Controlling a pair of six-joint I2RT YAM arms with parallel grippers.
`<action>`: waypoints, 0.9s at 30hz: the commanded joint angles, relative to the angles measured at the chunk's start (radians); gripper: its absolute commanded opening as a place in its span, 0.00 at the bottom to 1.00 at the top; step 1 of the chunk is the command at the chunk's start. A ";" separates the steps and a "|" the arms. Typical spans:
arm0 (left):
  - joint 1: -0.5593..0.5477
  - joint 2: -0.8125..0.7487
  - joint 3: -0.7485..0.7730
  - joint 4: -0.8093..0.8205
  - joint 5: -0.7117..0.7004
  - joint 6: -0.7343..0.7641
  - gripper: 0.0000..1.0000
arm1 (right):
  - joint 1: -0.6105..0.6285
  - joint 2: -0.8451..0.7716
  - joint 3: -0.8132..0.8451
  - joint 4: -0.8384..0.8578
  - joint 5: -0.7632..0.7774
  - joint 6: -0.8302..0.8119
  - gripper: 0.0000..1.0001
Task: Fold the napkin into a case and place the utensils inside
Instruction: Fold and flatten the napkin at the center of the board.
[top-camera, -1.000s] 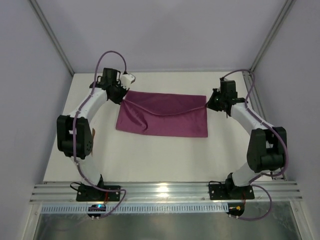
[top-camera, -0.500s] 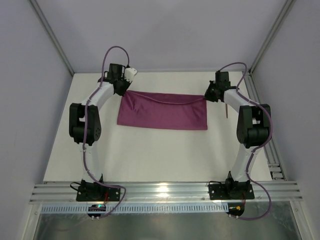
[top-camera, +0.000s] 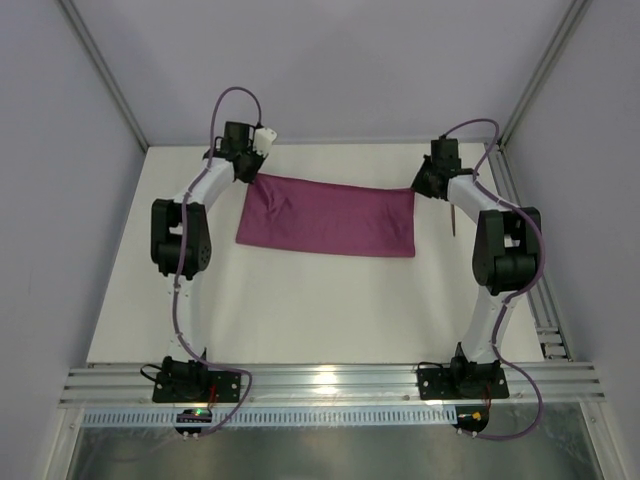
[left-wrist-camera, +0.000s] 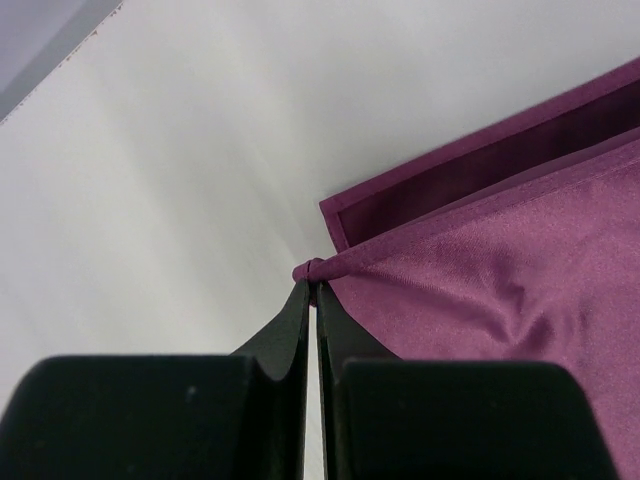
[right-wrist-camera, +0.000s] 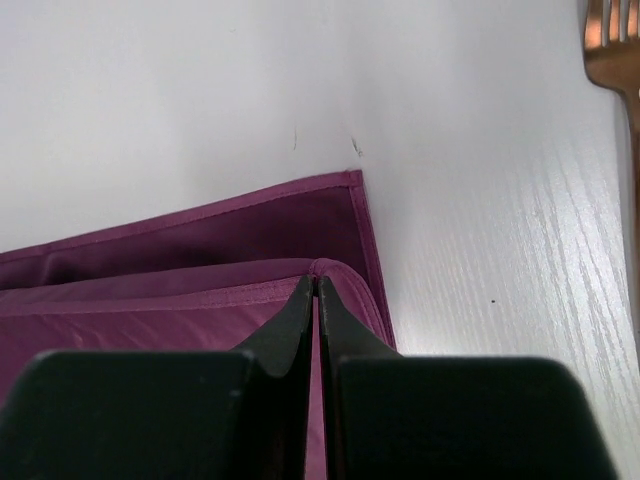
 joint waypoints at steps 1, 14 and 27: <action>-0.003 0.021 0.062 0.014 -0.023 -0.010 0.00 | -0.005 0.034 0.061 0.017 0.041 0.026 0.04; -0.021 0.091 0.108 0.013 -0.082 0.028 0.00 | -0.007 0.139 0.150 -0.029 0.022 0.029 0.04; -0.030 0.134 0.137 0.022 -0.111 0.036 0.00 | -0.007 0.152 0.167 -0.023 0.042 0.043 0.04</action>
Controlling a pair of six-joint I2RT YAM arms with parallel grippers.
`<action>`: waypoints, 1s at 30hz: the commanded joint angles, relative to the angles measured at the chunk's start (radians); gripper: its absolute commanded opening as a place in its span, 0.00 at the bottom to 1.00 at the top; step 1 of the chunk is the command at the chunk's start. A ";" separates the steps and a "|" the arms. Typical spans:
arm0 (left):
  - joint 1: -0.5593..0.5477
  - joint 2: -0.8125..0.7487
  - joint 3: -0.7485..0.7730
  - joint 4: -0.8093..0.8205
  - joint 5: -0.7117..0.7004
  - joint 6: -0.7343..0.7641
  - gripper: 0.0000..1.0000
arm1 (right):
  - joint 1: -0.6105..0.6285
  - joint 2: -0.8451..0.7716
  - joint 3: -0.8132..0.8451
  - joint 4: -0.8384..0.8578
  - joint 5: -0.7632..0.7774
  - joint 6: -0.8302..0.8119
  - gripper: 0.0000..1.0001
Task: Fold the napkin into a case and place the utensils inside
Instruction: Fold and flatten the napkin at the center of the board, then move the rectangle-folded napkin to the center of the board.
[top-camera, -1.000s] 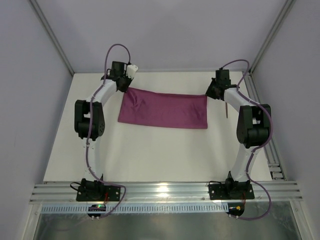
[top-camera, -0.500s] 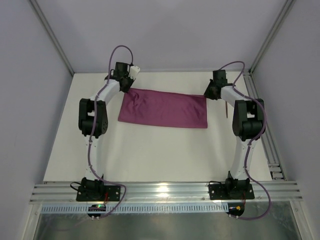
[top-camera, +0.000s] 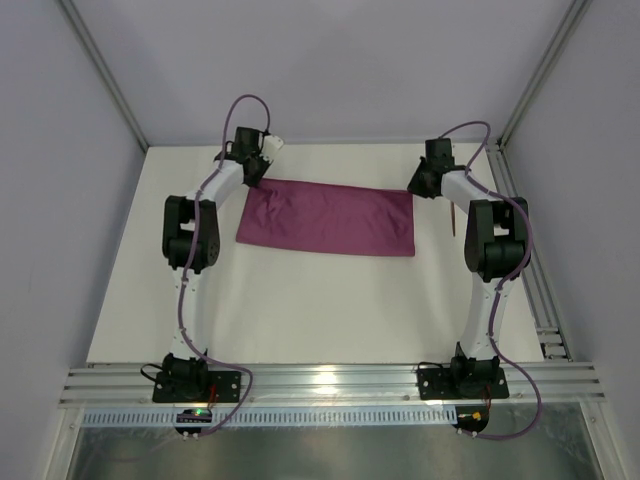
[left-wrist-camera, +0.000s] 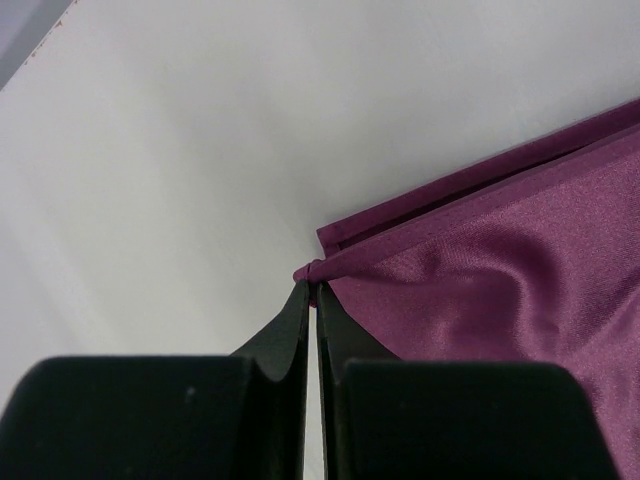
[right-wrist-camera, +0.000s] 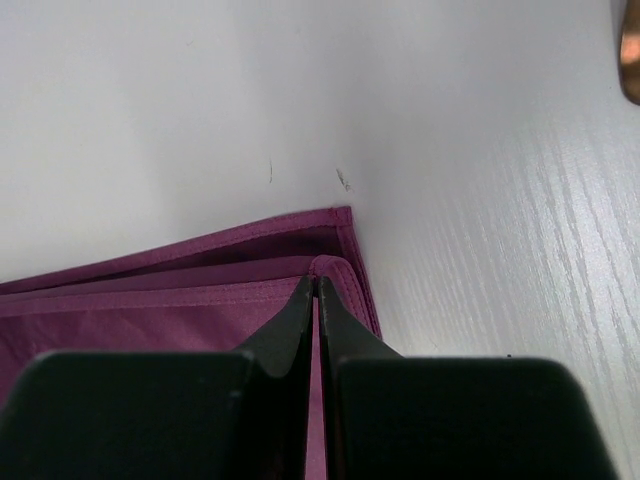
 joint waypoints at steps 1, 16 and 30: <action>-0.007 0.004 0.044 0.030 -0.022 0.007 0.01 | -0.005 0.003 0.052 0.012 0.029 0.012 0.04; 0.020 -0.302 -0.067 -0.176 0.049 -0.146 0.75 | -0.003 -0.276 -0.050 -0.074 0.030 -0.131 0.69; 0.105 -0.464 -0.502 -0.186 0.255 -0.230 0.54 | 0.052 -0.514 -0.664 0.096 -0.162 -0.057 0.59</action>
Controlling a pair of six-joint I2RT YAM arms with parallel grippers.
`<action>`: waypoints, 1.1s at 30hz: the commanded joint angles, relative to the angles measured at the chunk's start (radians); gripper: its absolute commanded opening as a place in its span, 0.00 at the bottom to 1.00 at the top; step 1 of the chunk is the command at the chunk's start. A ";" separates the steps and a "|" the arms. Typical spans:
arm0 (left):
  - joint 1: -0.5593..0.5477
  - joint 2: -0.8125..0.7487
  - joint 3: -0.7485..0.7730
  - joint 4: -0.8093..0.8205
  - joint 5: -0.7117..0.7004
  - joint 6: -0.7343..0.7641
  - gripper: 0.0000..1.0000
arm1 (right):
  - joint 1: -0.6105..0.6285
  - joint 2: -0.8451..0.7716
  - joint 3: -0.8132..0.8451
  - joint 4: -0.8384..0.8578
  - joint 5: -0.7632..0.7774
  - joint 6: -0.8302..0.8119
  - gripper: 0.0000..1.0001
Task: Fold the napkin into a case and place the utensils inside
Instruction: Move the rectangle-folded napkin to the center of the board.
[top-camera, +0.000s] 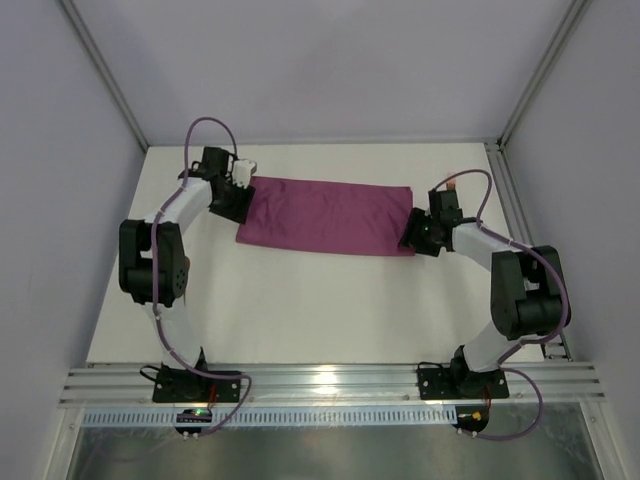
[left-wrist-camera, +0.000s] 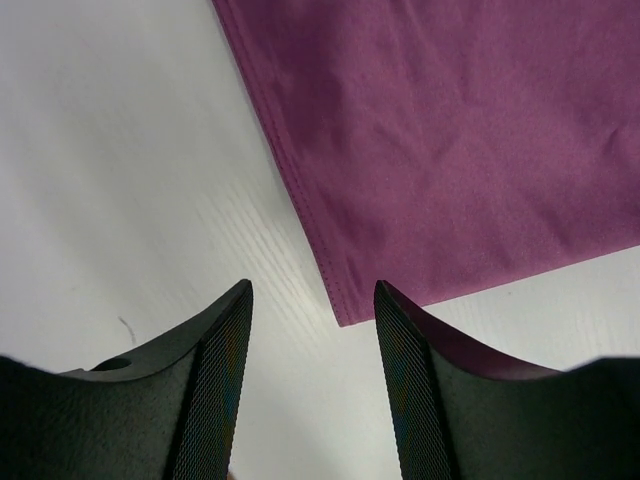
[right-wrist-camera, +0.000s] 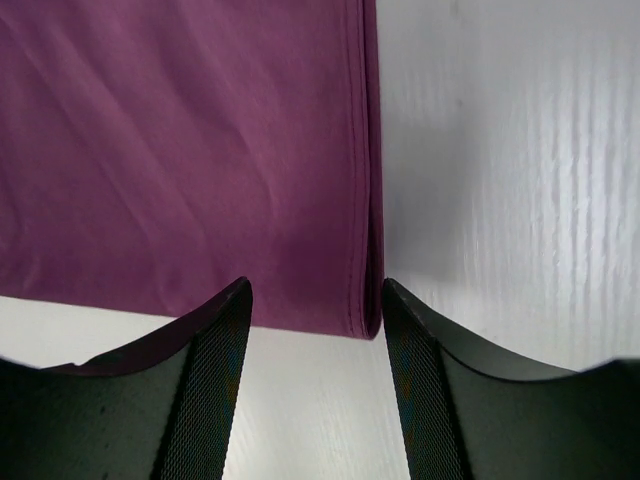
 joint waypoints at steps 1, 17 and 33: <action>0.025 -0.001 -0.023 -0.005 0.088 -0.052 0.54 | 0.013 -0.044 -0.049 0.063 0.002 0.020 0.59; 0.026 0.042 -0.121 0.054 0.086 -0.074 0.35 | 0.014 -0.071 -0.176 0.127 -0.015 0.043 0.39; 0.026 0.041 -0.171 0.037 0.068 -0.060 0.00 | 0.014 -0.092 -0.182 0.097 -0.025 0.017 0.04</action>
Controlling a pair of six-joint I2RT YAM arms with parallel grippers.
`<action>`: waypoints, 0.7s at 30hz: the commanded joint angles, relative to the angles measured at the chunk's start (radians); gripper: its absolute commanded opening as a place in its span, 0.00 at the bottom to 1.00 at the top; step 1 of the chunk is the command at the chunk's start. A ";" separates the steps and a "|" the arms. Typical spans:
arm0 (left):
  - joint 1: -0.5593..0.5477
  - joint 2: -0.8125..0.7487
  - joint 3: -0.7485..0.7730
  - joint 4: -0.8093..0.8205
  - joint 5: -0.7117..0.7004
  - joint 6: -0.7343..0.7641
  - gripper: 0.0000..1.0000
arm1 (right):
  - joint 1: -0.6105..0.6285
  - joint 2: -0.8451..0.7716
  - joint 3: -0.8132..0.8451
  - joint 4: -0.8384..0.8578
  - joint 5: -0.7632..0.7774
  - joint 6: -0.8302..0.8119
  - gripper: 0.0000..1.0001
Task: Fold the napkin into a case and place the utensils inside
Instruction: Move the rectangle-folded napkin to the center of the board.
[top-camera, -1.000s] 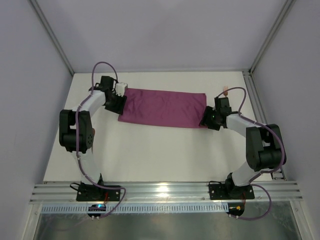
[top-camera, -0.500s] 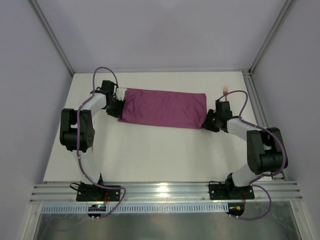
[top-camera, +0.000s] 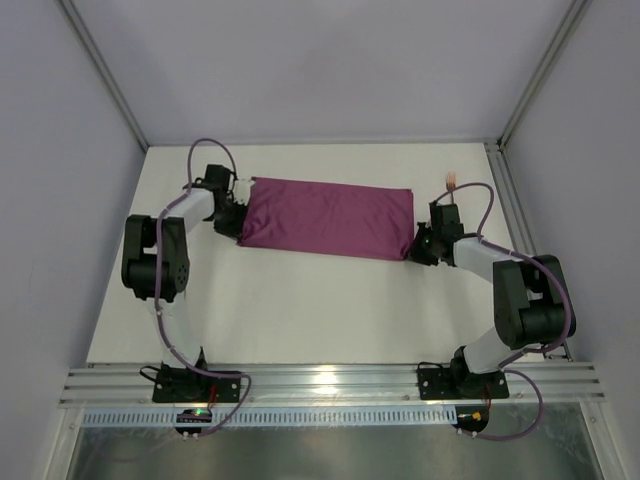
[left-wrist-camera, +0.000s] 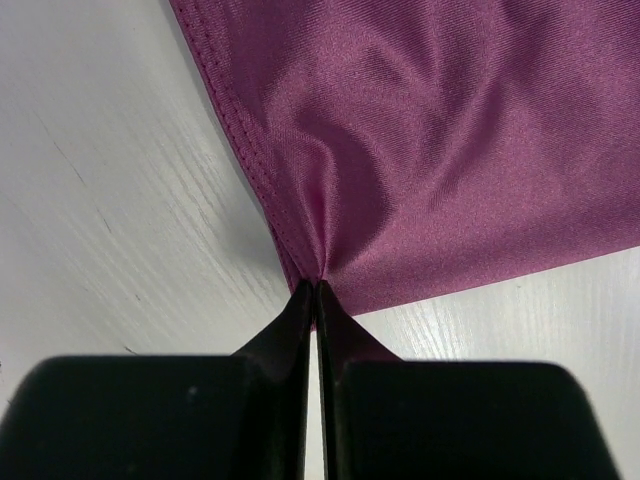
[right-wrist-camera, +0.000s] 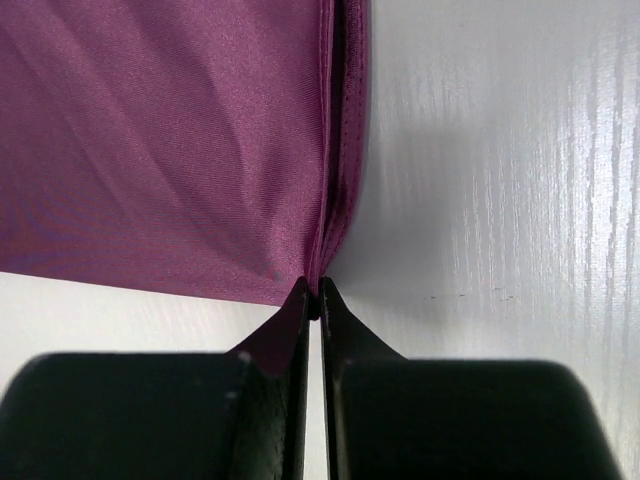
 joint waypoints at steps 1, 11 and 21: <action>0.004 -0.041 -0.050 -0.003 -0.007 0.022 0.00 | 0.000 -0.042 -0.006 -0.021 -0.003 -0.019 0.04; 0.002 -0.306 -0.325 -0.115 -0.023 0.152 0.00 | 0.061 -0.214 -0.104 -0.168 0.015 -0.047 0.04; 0.004 -0.573 -0.553 -0.242 -0.116 0.266 0.00 | 0.167 -0.464 -0.310 -0.196 0.019 0.123 0.04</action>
